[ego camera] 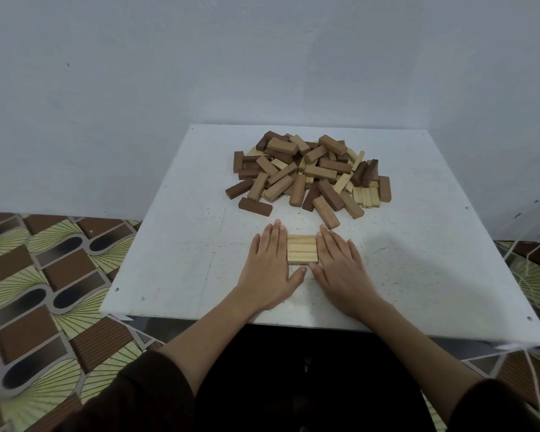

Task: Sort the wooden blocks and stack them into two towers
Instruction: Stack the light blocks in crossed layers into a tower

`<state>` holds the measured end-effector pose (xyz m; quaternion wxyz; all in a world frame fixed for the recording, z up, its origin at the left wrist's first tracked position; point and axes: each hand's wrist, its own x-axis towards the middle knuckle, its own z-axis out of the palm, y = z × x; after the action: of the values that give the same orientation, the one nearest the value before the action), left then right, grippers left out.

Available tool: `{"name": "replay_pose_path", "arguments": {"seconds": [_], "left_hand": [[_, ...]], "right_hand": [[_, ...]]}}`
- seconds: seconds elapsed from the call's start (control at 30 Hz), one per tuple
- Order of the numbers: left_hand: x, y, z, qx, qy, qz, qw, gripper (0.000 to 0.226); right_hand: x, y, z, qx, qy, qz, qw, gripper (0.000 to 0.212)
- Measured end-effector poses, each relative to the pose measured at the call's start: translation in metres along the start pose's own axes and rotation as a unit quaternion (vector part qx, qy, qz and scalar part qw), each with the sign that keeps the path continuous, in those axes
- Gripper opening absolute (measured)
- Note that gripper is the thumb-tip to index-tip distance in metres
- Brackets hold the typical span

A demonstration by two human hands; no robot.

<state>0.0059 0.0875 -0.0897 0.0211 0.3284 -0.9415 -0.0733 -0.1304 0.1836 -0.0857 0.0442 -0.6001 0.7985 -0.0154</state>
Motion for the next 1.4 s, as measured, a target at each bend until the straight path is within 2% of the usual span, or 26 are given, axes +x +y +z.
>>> {"name": "replay_pose_path", "arguments": {"seconds": [1.4], "left_hand": [[0.0001,0.0014,-0.0011,0.021,-0.007,-0.004,1.0,0.101]], "right_hand": [[0.0014,0.0,0.0005,-0.022,-0.013,0.002,1.0,0.088]]}}
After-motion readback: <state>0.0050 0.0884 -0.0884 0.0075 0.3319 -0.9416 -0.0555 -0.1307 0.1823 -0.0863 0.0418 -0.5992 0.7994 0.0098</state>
